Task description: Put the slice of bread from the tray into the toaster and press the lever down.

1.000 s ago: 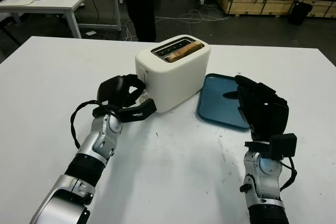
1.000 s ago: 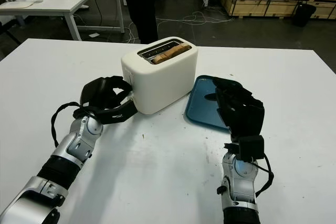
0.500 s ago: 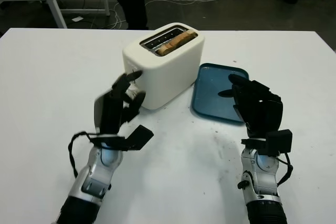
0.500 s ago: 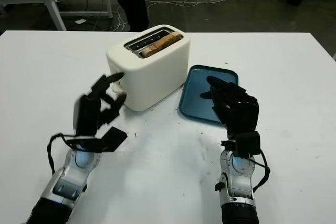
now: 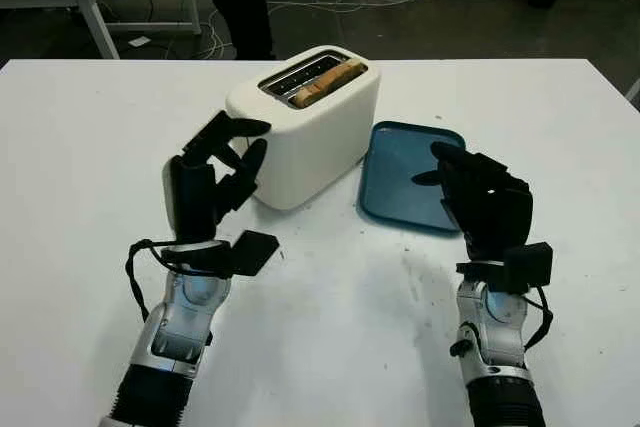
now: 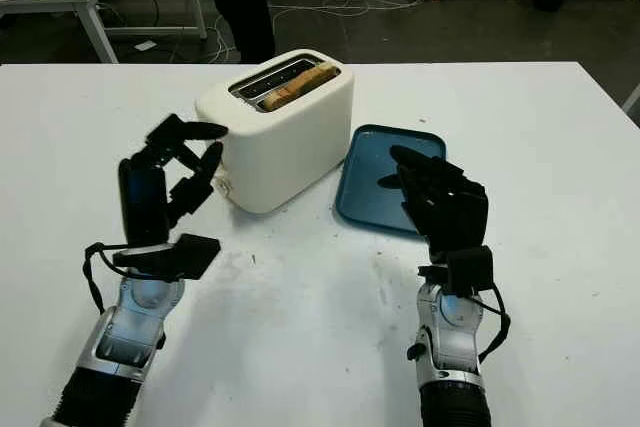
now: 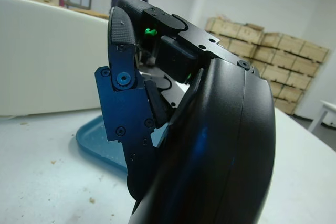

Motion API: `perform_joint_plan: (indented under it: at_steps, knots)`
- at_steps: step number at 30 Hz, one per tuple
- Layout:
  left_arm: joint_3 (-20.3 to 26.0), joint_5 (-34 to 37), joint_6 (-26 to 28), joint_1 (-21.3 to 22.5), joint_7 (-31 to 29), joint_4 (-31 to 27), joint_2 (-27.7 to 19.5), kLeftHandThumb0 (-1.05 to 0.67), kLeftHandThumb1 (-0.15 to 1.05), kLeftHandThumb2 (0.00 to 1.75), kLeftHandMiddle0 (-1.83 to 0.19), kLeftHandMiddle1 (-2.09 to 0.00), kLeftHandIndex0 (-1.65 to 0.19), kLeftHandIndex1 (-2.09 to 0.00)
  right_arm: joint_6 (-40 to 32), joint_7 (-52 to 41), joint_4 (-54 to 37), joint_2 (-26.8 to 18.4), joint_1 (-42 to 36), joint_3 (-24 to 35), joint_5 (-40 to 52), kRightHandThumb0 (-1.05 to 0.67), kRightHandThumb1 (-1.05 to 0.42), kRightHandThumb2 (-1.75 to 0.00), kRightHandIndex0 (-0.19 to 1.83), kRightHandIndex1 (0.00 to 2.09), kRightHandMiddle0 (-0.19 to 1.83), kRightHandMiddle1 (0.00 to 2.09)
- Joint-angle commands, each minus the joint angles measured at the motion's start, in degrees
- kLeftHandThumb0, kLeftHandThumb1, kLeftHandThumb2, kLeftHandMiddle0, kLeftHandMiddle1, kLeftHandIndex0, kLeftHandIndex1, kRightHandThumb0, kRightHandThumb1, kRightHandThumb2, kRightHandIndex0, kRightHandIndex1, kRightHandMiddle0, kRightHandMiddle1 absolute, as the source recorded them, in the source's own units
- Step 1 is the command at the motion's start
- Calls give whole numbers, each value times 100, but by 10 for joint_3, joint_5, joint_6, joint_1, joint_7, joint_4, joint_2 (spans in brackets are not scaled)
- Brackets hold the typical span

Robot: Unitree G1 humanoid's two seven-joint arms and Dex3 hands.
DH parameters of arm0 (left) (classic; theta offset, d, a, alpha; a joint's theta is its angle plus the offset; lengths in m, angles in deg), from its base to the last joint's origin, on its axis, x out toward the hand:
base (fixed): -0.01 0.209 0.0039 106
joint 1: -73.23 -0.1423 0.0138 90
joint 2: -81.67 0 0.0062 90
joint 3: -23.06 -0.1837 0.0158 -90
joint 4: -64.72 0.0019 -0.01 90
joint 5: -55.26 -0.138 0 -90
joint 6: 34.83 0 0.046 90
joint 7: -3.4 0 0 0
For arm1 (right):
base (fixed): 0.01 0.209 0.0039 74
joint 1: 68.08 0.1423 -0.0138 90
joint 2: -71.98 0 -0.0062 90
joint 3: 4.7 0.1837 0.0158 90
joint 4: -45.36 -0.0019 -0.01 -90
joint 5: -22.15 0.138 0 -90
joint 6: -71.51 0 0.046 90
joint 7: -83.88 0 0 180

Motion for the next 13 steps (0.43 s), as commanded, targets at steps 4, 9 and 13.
perform_joint_plan:
  at_steps: [4,9,13]
  knots:
    - [22,51,-9,-17,-36,-8,13,-50,92,34,-50,-166,-43,-129,-5,20,32,-5,49,20,6,-49,-92,-25,88,90,114,0]
    - [36,55,-19,-36,-24,3,35,-52,92,34,-53,-168,-41,-140,-15,30,49,-7,70,26,5,-51,-92,-22,94,88,119,3]
    - [44,51,-38,-46,-9,17,51,-51,92,38,-56,-173,-42,-145,-14,26,48,-4,70,25,9,-50,-92,-21,93,89,118,2]
